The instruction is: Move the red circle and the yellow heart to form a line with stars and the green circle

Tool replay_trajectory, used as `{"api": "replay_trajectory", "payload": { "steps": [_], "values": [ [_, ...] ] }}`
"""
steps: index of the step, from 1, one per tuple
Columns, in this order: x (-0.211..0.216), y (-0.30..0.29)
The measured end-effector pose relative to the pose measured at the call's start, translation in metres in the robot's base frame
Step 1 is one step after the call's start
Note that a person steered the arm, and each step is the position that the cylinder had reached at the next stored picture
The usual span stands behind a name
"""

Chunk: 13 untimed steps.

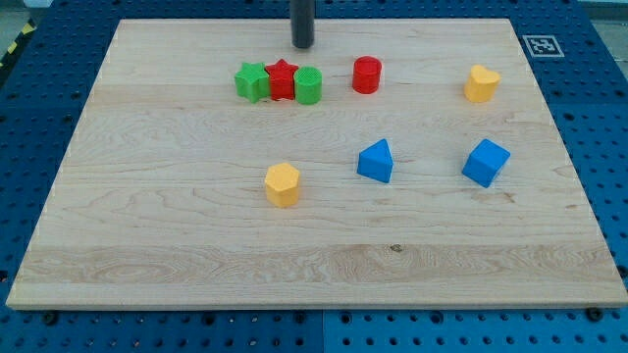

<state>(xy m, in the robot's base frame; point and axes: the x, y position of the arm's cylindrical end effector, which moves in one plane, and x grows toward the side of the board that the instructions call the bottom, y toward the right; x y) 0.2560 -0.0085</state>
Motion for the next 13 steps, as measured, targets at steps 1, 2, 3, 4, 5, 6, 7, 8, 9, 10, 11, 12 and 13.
{"api": "replay_trajectory", "payload": {
  "steps": [1, 2, 3, 4, 5, 6, 7, 8, 9, 10, 11, 12, 13],
  "values": [
    [0.033, 0.001],
    [0.049, -0.008],
    [0.058, -0.022],
    [0.049, -0.022],
    [0.012, 0.019],
    [0.001, 0.108],
    [0.021, 0.136],
    [0.065, 0.102],
    [0.091, 0.059],
    [0.075, 0.069],
    [0.021, 0.119],
    [-0.009, 0.200],
    [-0.002, 0.312]
  ]
}}
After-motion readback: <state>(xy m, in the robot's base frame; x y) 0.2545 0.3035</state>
